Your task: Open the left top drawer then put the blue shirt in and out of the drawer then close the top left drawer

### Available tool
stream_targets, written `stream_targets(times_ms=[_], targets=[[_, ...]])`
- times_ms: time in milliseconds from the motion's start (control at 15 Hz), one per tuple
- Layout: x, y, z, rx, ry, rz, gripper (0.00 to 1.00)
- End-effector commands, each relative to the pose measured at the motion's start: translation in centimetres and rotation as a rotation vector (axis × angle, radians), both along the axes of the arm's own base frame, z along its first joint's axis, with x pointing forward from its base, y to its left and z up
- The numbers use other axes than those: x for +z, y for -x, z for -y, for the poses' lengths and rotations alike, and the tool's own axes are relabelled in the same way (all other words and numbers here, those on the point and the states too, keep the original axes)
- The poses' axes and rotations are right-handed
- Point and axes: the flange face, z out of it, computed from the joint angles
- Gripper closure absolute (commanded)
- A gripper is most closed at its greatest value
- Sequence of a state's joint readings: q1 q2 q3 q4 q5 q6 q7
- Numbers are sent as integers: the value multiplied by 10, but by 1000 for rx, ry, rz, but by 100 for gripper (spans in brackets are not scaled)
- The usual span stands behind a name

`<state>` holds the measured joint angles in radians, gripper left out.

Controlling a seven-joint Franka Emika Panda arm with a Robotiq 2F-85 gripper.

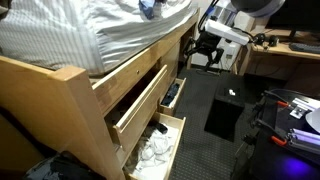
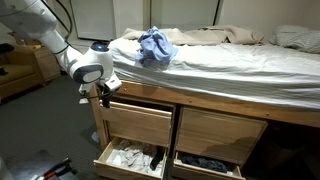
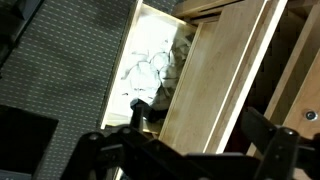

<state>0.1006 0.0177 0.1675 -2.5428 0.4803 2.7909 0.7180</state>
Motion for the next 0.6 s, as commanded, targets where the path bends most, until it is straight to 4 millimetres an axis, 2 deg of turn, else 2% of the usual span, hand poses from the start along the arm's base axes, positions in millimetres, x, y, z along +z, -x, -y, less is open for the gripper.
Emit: stream_targets(times_ms=[0,267,400,533], targets=[[-7,-3,0,-7,0,-25,0],[-89,-16,-6,-37,-25,-129,0],[-117,-22,-11,-37,-9,-108,0],[-132,-35,-19,-61,13,-26,0]])
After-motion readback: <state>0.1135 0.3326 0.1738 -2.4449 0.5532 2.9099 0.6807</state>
